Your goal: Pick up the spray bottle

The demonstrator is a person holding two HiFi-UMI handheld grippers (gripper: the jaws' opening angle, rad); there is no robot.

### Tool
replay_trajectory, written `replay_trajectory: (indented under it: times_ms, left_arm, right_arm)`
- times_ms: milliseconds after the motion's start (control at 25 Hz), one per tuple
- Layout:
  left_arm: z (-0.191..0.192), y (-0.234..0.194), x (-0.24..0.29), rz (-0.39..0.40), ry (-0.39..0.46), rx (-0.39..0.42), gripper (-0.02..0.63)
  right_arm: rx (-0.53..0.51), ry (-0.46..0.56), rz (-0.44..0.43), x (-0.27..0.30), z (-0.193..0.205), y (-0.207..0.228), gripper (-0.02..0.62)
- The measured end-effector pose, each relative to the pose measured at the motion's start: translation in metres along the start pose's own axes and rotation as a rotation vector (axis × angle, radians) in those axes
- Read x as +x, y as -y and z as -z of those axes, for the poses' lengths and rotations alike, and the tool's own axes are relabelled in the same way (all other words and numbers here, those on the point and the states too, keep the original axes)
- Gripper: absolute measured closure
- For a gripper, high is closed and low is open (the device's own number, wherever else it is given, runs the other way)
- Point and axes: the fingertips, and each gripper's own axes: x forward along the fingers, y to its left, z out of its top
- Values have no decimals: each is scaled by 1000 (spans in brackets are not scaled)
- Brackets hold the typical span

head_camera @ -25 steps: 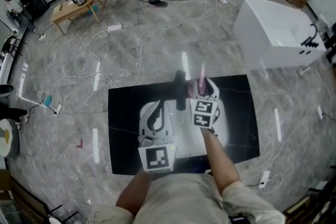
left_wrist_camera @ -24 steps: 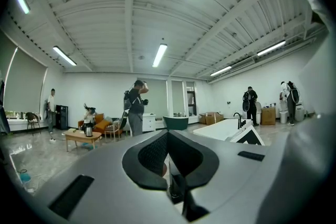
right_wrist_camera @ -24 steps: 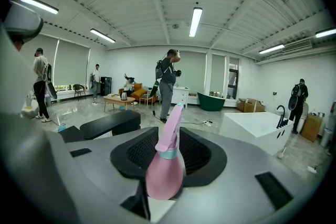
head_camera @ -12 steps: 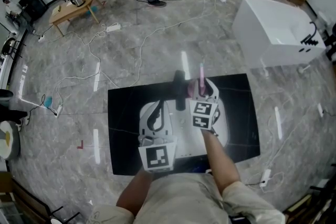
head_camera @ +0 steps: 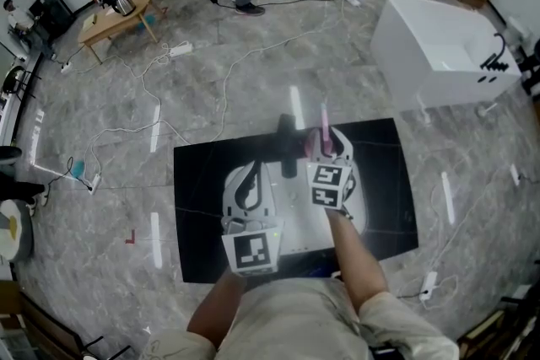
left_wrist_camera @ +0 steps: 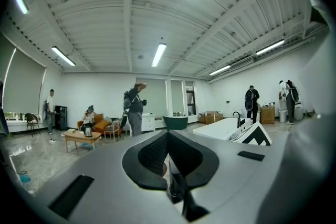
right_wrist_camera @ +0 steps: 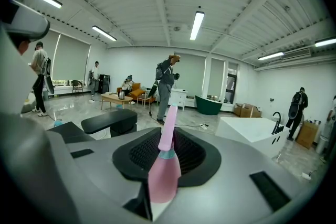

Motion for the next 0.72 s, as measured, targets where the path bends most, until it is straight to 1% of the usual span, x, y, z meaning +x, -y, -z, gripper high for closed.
replay_trajectory:
  times_ms: [320, 720]
  left_arm:
    - [-6, 6, -4, 12, 15, 6, 604]
    - [-12, 20, -8, 49, 36, 23, 604]
  right_arm:
    - [-1, 18, 3, -16, -9, 4, 512]
    - [-3, 88, 9, -56, -37, 10, 512]
